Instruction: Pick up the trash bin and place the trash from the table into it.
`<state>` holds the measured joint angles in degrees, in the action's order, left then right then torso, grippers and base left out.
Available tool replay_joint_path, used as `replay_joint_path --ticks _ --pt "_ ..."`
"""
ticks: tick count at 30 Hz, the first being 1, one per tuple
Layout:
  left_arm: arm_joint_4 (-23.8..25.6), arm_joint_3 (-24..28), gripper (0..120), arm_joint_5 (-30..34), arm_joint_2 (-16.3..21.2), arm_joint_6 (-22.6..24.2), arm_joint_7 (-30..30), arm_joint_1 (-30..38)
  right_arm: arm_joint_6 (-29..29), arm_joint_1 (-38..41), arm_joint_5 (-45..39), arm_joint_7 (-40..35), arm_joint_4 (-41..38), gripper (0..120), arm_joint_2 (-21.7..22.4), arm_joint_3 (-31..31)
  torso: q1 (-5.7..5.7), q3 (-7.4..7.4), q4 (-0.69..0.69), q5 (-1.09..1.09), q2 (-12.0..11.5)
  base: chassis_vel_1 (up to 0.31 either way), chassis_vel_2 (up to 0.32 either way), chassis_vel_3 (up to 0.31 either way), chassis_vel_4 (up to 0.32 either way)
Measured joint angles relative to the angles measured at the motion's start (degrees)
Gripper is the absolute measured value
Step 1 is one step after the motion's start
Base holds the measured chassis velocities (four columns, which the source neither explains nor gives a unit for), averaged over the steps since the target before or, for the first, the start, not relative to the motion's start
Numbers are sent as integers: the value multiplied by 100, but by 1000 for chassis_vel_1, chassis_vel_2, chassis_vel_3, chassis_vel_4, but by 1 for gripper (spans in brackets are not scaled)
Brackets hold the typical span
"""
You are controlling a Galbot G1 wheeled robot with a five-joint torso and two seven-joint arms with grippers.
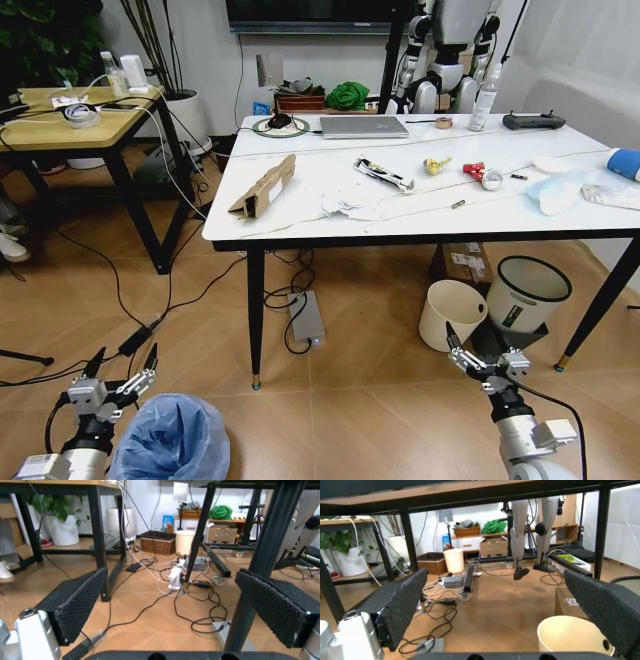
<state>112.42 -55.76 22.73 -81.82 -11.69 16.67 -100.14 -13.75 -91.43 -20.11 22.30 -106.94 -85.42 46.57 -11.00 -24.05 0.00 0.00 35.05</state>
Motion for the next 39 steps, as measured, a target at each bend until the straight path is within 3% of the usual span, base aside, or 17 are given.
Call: replay_joint_path --ticks 6,39 --pt "26 -36 100 0 -20 -30 10 -73 3 1 41 2 -42 100 25 -48 78 142 0 0 -221 0 0 0 0" --pt "-21 29 100 -56 65 -5 0 -5 2 125 157 3 113 100 -92 -72 359 620 0 0 -978 0 0 0 0"
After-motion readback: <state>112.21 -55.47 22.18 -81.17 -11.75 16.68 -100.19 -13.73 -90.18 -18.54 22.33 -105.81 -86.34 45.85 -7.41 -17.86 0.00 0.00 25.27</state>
